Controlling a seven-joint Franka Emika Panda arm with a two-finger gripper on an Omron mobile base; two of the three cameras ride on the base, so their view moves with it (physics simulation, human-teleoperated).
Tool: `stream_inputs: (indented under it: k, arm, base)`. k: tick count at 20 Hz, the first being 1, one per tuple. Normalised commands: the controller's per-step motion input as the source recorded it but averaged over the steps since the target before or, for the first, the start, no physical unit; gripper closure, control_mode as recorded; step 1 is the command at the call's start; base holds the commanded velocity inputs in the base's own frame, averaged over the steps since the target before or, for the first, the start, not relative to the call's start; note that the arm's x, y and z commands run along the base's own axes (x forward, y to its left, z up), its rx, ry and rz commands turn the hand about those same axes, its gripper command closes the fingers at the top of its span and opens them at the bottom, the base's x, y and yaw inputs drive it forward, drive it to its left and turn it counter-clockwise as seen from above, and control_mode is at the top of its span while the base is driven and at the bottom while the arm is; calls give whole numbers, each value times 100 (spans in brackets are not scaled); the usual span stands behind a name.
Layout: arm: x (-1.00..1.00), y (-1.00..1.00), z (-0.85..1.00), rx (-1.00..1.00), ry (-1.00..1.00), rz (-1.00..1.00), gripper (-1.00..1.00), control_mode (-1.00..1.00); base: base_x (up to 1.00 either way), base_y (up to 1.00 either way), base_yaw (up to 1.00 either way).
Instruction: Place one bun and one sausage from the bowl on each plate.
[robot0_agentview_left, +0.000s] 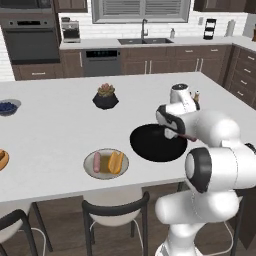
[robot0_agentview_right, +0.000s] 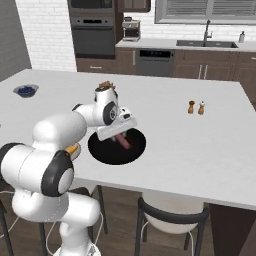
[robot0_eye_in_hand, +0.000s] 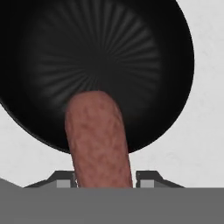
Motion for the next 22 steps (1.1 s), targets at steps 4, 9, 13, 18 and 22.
stream_inputs:
  k: [4, 9, 13, 18, 22]
  arm:
    - [-44, 13, 64, 12, 1, -35, 100, -100]
    - [-29, 14, 45, 14, 0, -45, 100, -100]
    - [-37, 0, 1, 13, 0, -50, 100, -100]
    - [-21, 2, 6, 5, -5, -41, 100, -100]
    - [-21, 2, 5, 0, -2, -13, 100, -100]
  base:
    - [0, 0, 0]
    - [0, 0, 0]
    - [0, 0, 0]
    - [0, 0, 0]
    - [0, 0, 0]
